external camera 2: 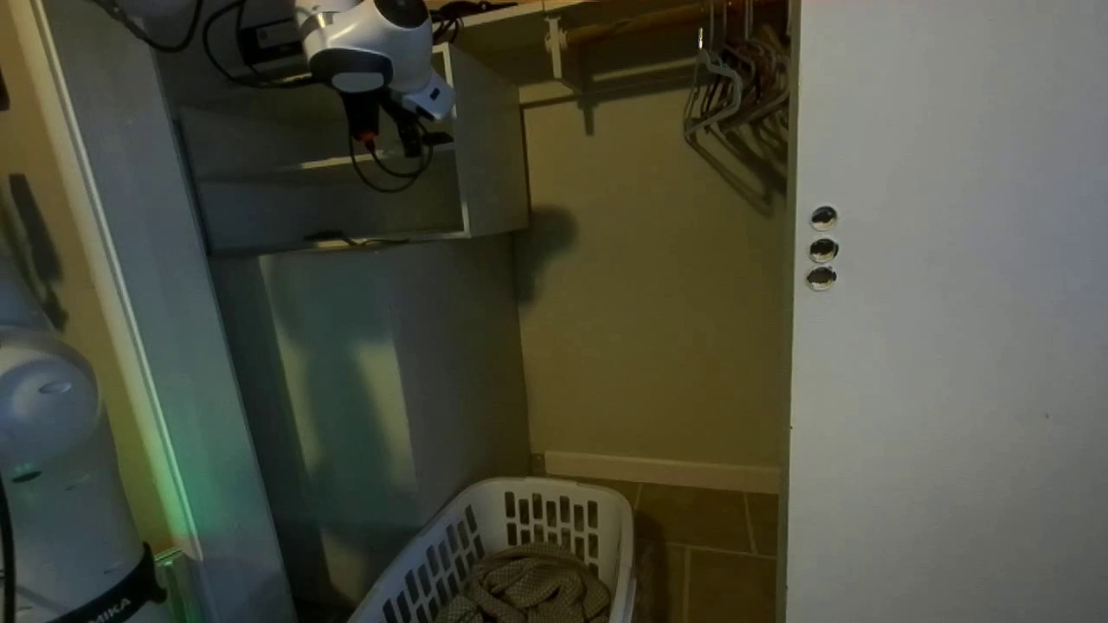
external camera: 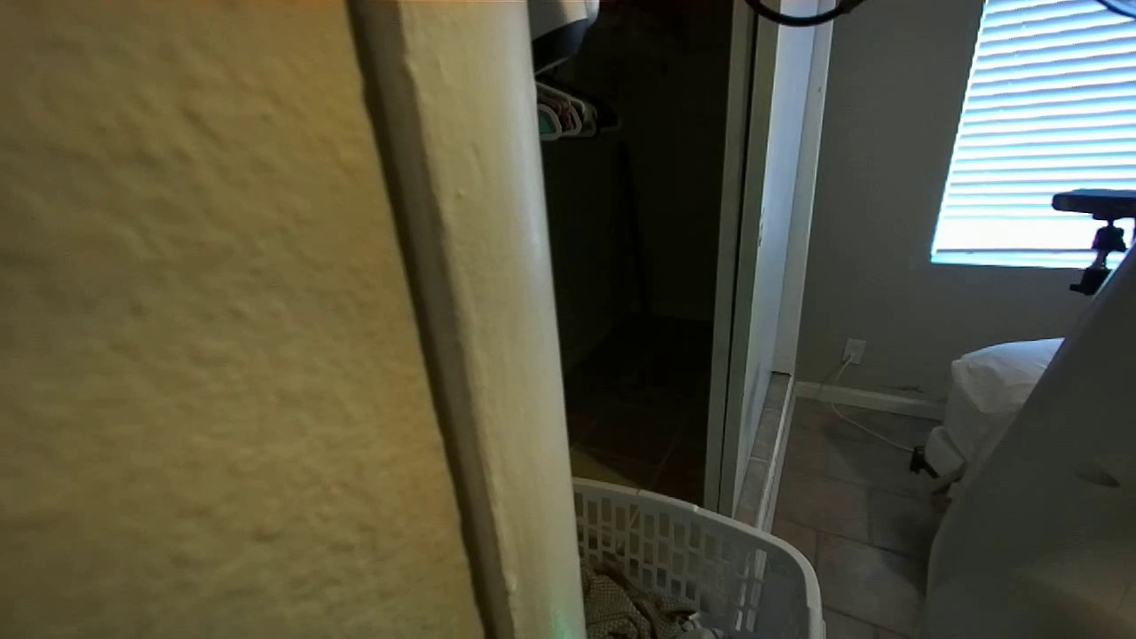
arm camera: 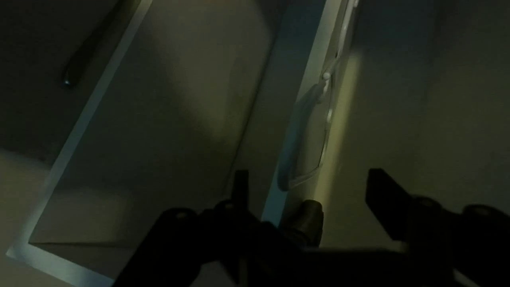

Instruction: Move the hanger to the bottom shelf

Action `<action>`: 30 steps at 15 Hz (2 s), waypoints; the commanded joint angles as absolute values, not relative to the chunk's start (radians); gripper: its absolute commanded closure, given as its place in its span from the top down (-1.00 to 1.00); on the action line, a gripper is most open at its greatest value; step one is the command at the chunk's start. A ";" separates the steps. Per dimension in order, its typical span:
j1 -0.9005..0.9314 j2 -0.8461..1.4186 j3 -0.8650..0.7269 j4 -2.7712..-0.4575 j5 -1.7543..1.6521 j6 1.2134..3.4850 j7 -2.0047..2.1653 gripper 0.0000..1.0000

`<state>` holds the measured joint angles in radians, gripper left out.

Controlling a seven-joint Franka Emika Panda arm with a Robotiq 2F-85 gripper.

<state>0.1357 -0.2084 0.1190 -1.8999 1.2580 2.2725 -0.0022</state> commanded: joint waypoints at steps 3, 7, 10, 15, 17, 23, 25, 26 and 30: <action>0.137 -0.152 0.124 -1.860 1.344 2.261 0.040 -0.37; 0.136 -0.141 0.127 -1.862 1.344 2.244 0.065 -0.87; 0.135 -0.139 0.129 -1.854 1.346 2.244 0.086 -1.00; 0.135 -0.142 0.127 -1.856 1.352 2.230 0.095 -0.95; 0.131 -0.155 0.115 -1.866 1.376 2.202 0.062 -0.95; 0.090 -0.226 0.041 -1.960 1.472 2.055 -0.121 -0.95; 0.071 -0.247 0.012 -2.001 1.504 1.998 -0.182 -0.95; 0.061 -0.257 0.000 -2.021 1.509 1.966 -0.201 -0.95; 0.017 -0.291 -0.049 -2.093 1.468 1.789 -0.228 -0.95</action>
